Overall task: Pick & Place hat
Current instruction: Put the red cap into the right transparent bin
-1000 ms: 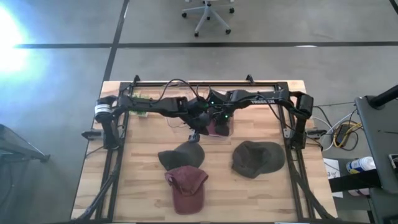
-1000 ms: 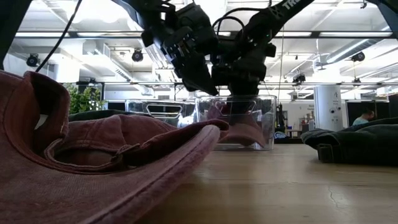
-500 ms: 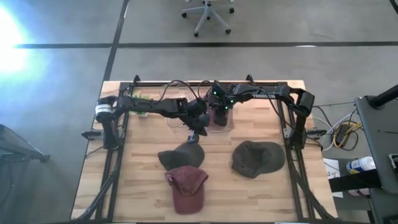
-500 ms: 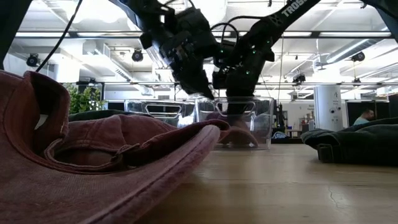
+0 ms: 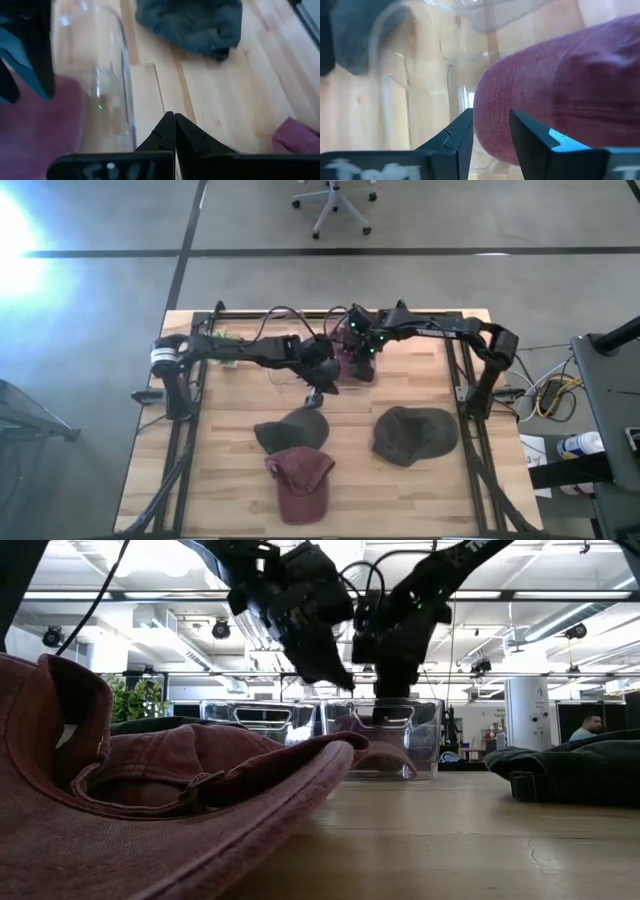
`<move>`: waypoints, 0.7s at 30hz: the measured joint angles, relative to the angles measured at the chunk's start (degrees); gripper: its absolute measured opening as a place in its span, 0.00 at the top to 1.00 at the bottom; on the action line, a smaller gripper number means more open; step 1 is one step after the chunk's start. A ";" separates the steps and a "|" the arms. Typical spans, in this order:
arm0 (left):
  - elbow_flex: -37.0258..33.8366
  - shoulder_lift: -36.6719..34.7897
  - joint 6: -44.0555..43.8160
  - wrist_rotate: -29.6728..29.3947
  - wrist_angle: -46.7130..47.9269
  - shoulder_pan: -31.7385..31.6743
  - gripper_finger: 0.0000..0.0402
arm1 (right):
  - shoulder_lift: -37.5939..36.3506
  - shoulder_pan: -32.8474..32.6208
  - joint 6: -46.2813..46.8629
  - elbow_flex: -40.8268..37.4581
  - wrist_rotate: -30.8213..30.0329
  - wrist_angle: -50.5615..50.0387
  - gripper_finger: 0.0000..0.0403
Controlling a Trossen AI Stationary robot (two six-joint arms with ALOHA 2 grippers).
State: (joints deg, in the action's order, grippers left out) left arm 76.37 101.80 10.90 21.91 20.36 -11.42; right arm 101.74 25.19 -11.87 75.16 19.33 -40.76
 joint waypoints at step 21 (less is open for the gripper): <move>3.13 -15.51 -25.34 -2.62 18.49 9.22 1.00 | -12.53 -10.62 8.28 -5.86 -0.37 -4.81 0.66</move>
State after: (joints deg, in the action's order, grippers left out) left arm 79.50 86.30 -14.44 19.29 38.85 -2.20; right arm 89.21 14.57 -3.58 69.29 18.96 -45.57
